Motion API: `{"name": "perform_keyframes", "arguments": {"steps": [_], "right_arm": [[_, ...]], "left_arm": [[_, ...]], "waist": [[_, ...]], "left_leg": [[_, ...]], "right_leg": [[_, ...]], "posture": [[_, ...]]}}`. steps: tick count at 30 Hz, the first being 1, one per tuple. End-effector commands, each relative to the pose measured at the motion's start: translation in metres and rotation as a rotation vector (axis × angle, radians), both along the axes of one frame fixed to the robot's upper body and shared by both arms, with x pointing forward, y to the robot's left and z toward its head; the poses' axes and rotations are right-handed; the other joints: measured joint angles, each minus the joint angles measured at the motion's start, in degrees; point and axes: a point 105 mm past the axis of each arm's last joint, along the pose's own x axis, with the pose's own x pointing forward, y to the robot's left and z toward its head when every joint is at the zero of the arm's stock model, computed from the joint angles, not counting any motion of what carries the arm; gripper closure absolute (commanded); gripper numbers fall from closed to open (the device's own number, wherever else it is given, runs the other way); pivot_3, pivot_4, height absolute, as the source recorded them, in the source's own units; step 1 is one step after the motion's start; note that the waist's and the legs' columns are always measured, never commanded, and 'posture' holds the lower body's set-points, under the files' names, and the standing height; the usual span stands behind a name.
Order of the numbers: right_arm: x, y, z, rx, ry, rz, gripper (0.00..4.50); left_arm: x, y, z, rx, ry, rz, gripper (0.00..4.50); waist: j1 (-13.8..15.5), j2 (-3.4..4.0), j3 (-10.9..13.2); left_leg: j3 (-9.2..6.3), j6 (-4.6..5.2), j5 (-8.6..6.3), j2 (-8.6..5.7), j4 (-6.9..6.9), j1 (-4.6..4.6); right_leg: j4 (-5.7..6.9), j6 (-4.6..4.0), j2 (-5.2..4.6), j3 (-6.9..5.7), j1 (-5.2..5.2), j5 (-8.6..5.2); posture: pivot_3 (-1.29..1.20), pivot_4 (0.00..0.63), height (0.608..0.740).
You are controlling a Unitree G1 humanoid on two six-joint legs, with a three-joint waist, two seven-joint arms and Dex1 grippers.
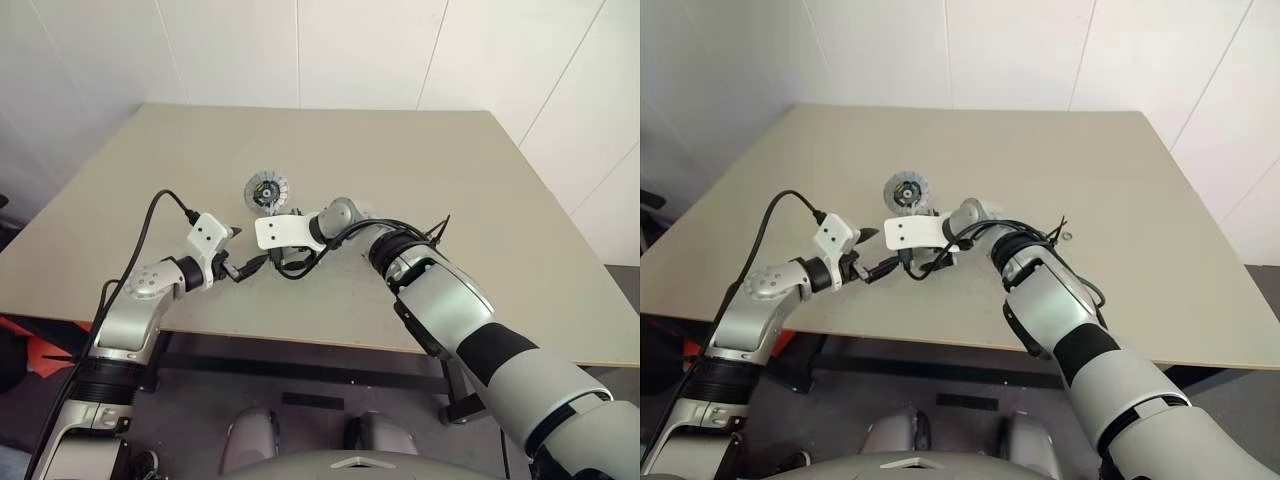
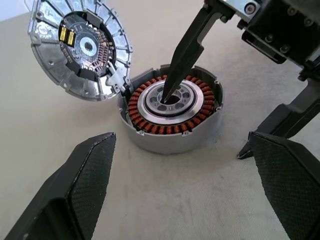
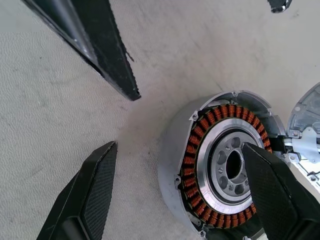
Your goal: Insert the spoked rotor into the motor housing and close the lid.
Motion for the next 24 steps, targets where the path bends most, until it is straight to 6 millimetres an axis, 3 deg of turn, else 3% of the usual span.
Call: {"name": "perform_keyframes", "arguments": {"steps": [1, 15, 24], "right_arm": [[0.005, -0.004, 0.006, -0.022, -0.031, -0.005, 0.02], [0.006, 0.000, 0.006, -0.010, -0.024, -0.029, 0.02], [0.012, -0.001, 0.033, 0.033, -0.028, -0.017, 0.02]], "left_arm": [[0.000, 0.002, 0.013, -0.008, -0.046, 0.011, 0.00], [-0.002, 0.003, 0.012, -0.010, -0.042, 0.020, 0.00], [-0.001, -0.002, 0.013, -0.017, -0.042, 0.002, 0.00]], "waist": [[0.05, 0.00, 0.00], [0.00, 0.00, 0.00], [0.04, 0.01, 0.01]], "left_leg": [[0.00, -0.01, 0.01, 0.00, 0.00, 0.01], [-0.01, -0.03, 0.02, 0.00, -0.01, 0.04], [-0.01, -0.03, 0.02, -0.01, -0.01, -0.01]], "right_leg": [[0.01, 0.00, 0.00, 0.00, 0.00, 0.00], [0.02, -0.02, 0.00, 0.02, 0.03, -0.01], [0.02, -0.02, 0.00, 0.01, 0.00, -0.01]], "posture": [[0.00, 0.000, 0.740], [0.00, 0.000, 0.740], [0.00, 0.000, 0.740]]}}
